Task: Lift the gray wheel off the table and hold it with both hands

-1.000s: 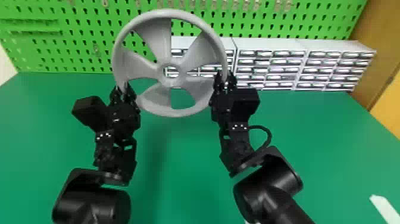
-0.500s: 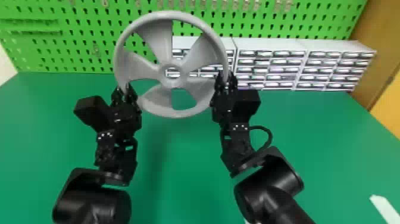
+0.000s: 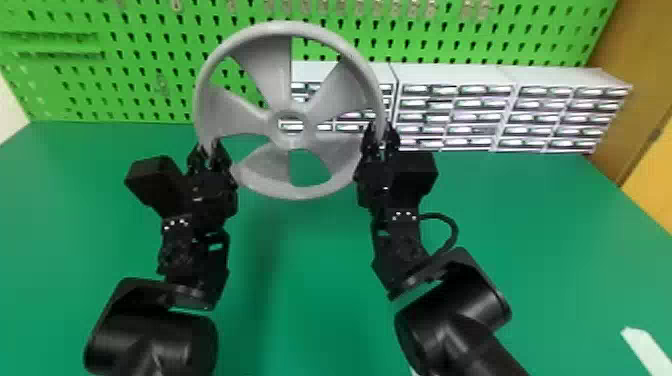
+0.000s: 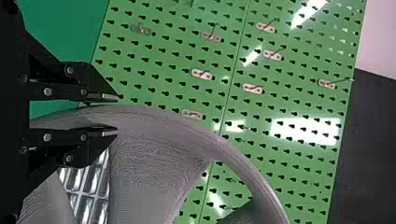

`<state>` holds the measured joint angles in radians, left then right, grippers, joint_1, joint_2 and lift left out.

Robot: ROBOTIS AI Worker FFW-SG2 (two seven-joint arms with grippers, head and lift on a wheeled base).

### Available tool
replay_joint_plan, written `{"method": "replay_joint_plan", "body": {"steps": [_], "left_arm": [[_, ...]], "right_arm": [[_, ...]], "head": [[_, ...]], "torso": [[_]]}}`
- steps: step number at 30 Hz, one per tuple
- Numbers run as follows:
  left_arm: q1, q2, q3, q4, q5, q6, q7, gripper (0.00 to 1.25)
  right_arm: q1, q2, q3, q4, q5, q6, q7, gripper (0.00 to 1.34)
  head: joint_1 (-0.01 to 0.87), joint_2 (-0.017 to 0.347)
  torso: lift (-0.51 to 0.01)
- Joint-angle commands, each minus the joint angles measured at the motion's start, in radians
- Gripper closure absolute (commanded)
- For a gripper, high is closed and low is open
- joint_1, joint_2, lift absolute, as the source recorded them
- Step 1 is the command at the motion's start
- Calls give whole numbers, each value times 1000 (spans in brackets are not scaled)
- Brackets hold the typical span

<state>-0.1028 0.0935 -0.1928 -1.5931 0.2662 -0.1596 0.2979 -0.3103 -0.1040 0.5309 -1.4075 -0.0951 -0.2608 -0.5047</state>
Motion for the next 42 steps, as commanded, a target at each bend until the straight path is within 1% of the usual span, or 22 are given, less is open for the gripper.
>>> {"method": "replay_joint_plan", "body": {"steps": [1,12,42], "left_arm": [[-3,0,6,-4,-1,19,-11,958],[-5,0,16,-10,-5,37,-34,958],[-1,-1,24,-11,-16,35,-34,973]], "right_arm": [[2,0,1,2,0,3,0,1124],[2,-3,6,7,0,9,0,1124],[-3,-5,9,7,0,11,0,1124]], "head": [[711,15],[711,15],[711,15]], "torso": [[-98],[-98],[-98]]}}
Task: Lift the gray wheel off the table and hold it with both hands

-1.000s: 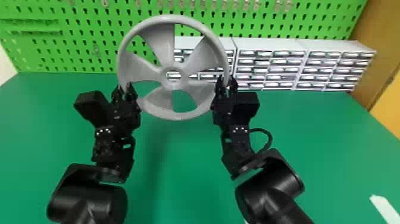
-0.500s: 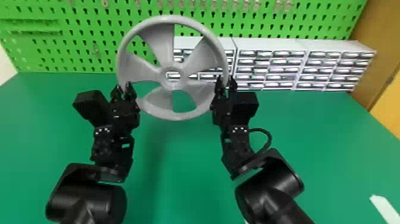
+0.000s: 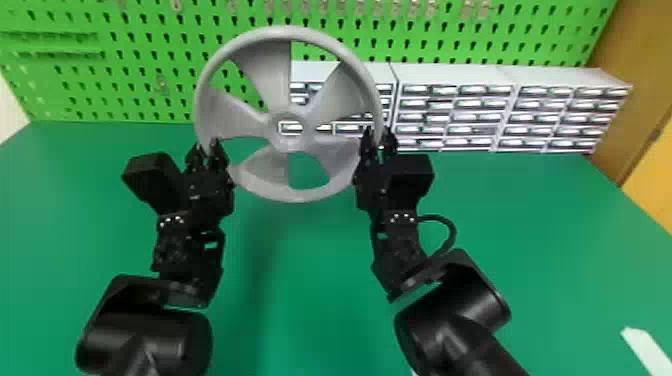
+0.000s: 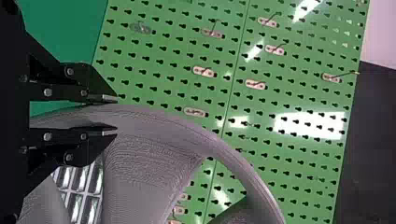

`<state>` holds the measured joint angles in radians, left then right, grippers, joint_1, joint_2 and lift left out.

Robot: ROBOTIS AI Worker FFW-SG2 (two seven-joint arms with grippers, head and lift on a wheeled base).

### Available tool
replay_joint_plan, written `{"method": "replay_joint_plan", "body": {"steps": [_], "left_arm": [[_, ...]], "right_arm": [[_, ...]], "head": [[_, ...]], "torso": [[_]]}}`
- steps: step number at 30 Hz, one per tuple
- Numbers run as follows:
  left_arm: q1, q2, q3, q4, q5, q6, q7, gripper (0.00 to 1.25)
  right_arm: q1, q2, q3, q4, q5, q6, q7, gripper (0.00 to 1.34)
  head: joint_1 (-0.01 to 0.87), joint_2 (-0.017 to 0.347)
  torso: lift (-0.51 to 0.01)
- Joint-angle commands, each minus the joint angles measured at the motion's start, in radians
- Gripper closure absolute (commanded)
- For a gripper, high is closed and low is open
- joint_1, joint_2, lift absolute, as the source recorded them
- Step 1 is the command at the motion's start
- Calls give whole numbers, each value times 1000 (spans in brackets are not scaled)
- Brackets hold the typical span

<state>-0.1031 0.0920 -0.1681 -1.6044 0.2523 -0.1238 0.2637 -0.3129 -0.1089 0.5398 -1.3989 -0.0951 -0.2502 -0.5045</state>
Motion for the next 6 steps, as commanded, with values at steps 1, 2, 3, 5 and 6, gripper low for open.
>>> {"method": "replay_joint_plan", "body": {"steps": [1,2,3,5,6], "left_arm": [[-1,0,-1,0,-2,0,0,976],[0,0,-1,0,-4,0,0,989],[0,0,1,0,-4,0,0,999],[0,0,1,-2,-4,0,0,999],[-1,0,1,-2,-4,0,0,999]], "right_arm": [[0,0,0,-2,0,0,0,1124],[0,0,0,1,0,0,0,1124],[0,0,0,1,0,0,0,1124],[0,0,0,1,0,-1,0,1124],[-2,0,0,-2,0,0,0,1124]], "head": [[711,15],[711,15],[711,15],[711,15],[711,15]], "torso": [[-98],[-98],[-98],[-98],[-98]]}}
